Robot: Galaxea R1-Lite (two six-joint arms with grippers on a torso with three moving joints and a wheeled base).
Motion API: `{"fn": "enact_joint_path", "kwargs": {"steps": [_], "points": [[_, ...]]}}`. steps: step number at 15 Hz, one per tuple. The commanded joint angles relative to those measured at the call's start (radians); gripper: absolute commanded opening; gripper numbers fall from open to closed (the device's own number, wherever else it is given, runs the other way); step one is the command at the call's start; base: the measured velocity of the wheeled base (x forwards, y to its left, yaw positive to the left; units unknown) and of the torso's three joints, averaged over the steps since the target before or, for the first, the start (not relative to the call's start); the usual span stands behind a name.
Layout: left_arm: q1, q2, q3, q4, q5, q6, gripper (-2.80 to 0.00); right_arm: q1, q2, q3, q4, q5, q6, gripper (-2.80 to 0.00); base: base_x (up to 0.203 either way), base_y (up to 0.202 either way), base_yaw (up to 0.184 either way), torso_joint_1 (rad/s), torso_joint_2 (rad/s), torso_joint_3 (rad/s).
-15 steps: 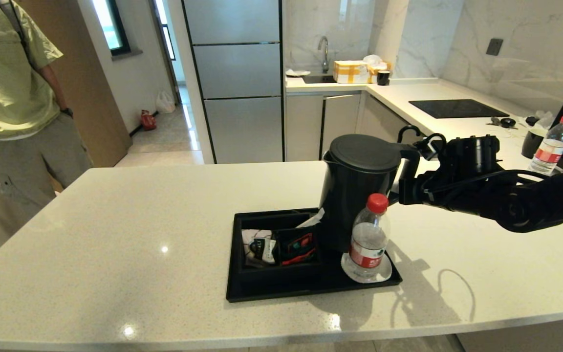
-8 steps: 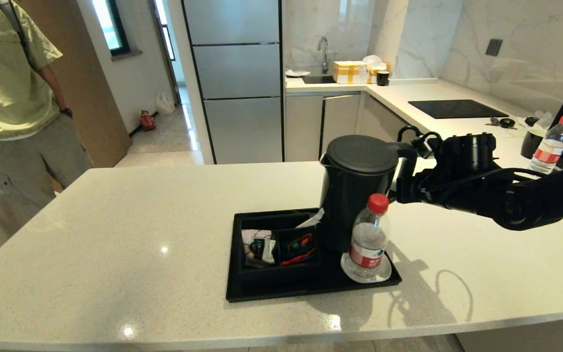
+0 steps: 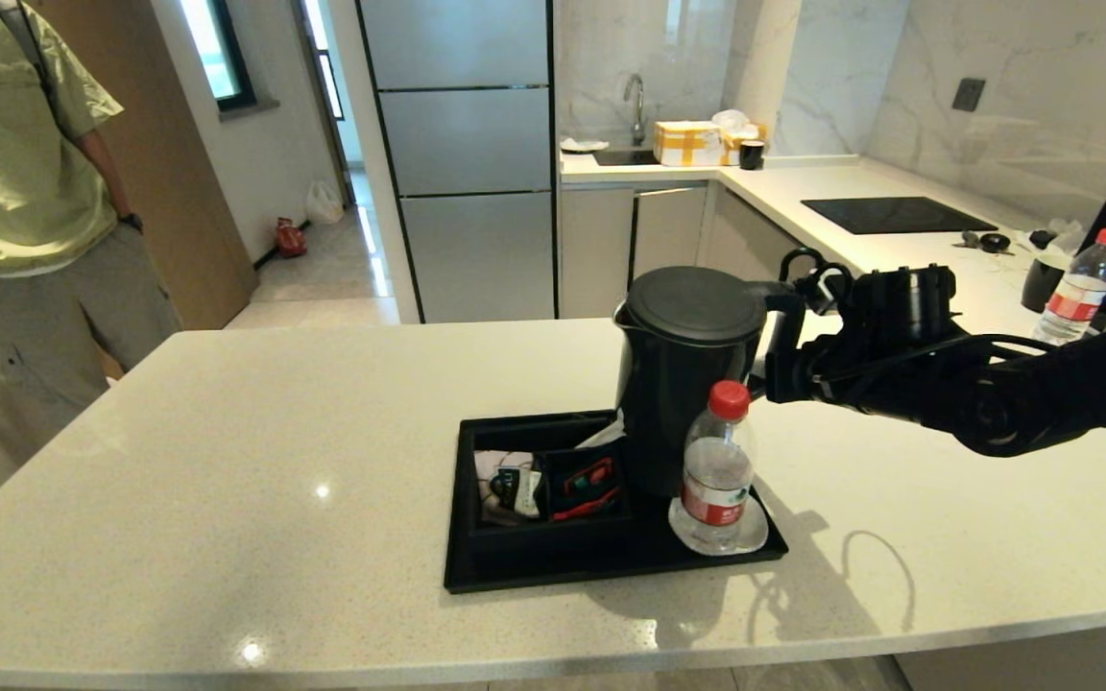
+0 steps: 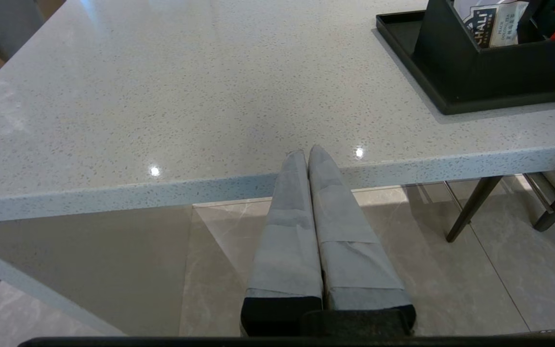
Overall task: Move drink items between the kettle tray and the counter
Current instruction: Return the kettle to its original position
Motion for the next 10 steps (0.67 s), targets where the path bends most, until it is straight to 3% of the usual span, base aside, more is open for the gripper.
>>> {"fn": "enact_joint_path", "kwargs": {"steps": [1,6,10], "points": [[0.0,0.0,0.0,0.001,0.0,0.001,-2.8,0.001,0.004,-0.007,0.014,-0.001,0.0,-2.8,0.0,0.0,0.0,0.0,0.0,0.0],[0.0,0.0,0.0,0.001,0.0,0.001,-2.8,0.0,0.012,-0.034,0.072,-0.004,0.002,-2.8,0.0,0.0,0.0,0.0,0.0,0.0],[0.0,0.0,0.0,0.001,0.0,0.001,-2.8,-0.003,0.046,-0.069,0.07,-0.057,0.006,-2.8,0.0,0.0,0.0,0.0,0.0,0.0]]}}
